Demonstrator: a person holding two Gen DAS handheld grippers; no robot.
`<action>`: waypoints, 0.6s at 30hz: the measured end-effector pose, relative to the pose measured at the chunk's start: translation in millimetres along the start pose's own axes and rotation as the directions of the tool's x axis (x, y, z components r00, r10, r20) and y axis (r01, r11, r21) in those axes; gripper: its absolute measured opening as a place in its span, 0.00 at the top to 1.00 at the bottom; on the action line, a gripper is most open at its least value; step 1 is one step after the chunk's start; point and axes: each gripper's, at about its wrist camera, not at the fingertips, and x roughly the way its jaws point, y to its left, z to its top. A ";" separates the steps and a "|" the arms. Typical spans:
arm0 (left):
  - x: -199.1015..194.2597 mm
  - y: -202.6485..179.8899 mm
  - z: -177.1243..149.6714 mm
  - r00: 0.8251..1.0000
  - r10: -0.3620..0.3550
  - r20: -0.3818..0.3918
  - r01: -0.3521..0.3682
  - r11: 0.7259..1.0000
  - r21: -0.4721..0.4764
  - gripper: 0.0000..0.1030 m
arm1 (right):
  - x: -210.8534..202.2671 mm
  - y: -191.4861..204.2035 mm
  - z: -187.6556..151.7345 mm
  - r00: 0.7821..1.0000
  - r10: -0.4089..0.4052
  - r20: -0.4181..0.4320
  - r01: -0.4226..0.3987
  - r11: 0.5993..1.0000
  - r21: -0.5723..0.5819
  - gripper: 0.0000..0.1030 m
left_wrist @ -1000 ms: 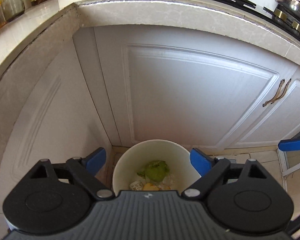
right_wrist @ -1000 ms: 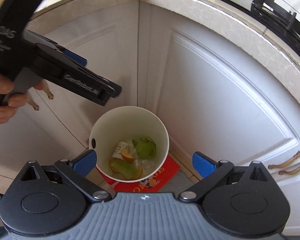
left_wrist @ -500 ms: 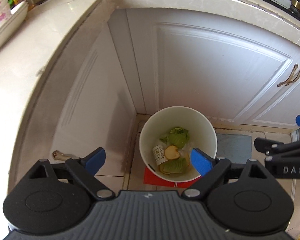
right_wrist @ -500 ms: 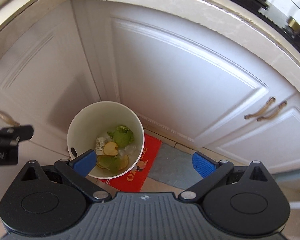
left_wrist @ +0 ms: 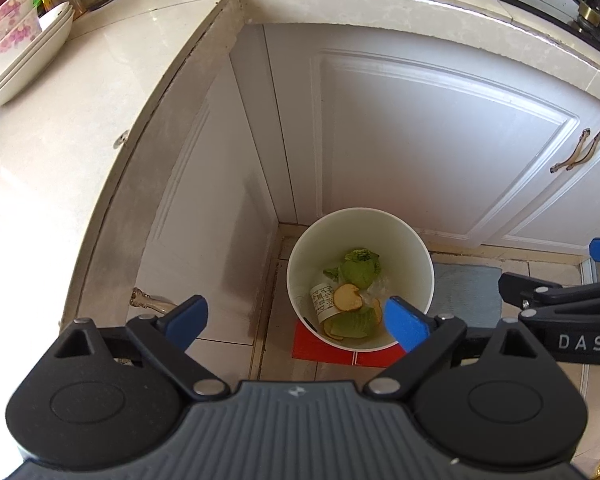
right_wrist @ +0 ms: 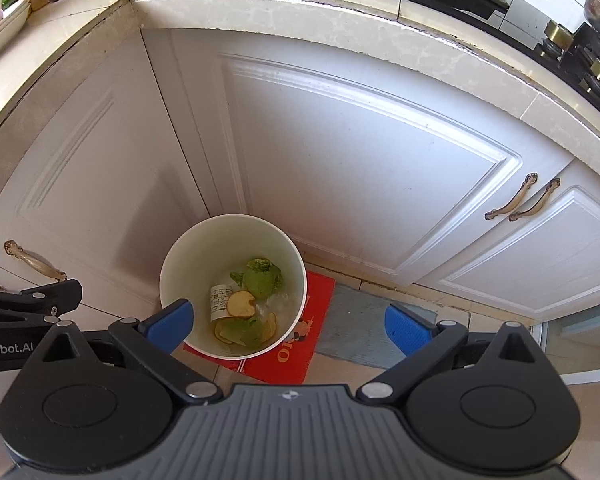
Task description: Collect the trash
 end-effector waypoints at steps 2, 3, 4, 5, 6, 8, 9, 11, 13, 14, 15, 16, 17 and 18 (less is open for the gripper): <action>-0.7 0.1 0.1 1.000 0.000 0.000 0.000 1.000 -0.001 0.08 | 0.1 -0.3 0.4 1.000 0.001 0.000 -0.001 1.000 0.002 0.00; -1.3 0.3 0.1 1.000 0.001 0.001 -0.001 1.000 -0.003 0.08 | -0.2 -0.2 0.6 1.000 0.001 0.000 -0.001 1.000 0.003 0.00; -1.9 0.6 0.1 1.000 0.000 0.002 0.000 1.000 -0.004 0.08 | 0.6 -1.5 1.3 1.000 0.003 0.001 -0.003 1.000 0.006 0.00; -1.6 0.3 0.3 1.000 -0.002 0.003 0.002 1.000 -0.006 0.08 | 0.8 -1.8 1.3 1.000 0.005 0.001 -0.005 1.000 0.008 0.00; -1.7 1.1 0.2 1.000 -0.003 0.003 0.003 1.000 -0.009 0.08 | 1.5 -1.9 0.9 1.000 0.006 0.001 -0.006 1.000 0.009 0.00; -2.7 1.8 0.4 1.000 -0.004 0.005 0.004 1.000 -0.010 0.08 | 0.6 -0.6 0.9 1.000 0.004 0.005 -0.004 1.000 0.009 0.00; -3.2 2.2 0.5 1.000 -0.002 0.006 0.002 1.000 -0.010 0.08 | 0.3 -0.4 1.3 1.000 0.004 0.006 -0.004 1.000 0.007 0.00; -3.9 2.8 0.9 1.000 -0.002 0.009 0.002 1.000 -0.014 0.08 | -0.1 -0.4 2.1 1.000 0.006 0.007 -0.006 1.000 0.007 0.00; -4.5 3.5 1.3 1.000 -0.002 0.007 0.002 1.000 -0.017 0.08 | -0.6 -0.5 2.8 1.000 0.007 0.007 -0.007 1.000 0.006 0.00; -4.9 3.4 1.5 1.000 -0.002 0.008 0.002 1.000 -0.018 0.08 | -0.7 -0.6 3.1 1.000 0.008 0.007 -0.008 1.000 0.005 0.00; -5.2 3.4 1.6 1.000 -0.002 0.008 0.003 1.000 -0.019 0.08 | -0.8 -0.7 3.2 1.000 0.007 0.010 -0.007 1.000 0.005 0.00; -5.4 3.6 1.7 1.000 -0.002 0.008 0.003 1.000 -0.020 0.08 | -1.4 -0.7 3.5 1.000 0.008 0.010 -0.008 1.000 0.004 0.00; -5.8 3.6 1.9 1.000 -0.002 0.009 0.003 1.000 -0.021 0.08 | -2.1 -0.5 3.0 1.000 0.008 0.009 -0.008 1.000 0.007 0.00; -6.1 3.7 2.0 1.000 -0.002 0.010 0.003 1.000 -0.022 0.08 | -2.5 -1.0 3.7 1.000 0.009 0.010 -0.009 1.000 0.007 0.00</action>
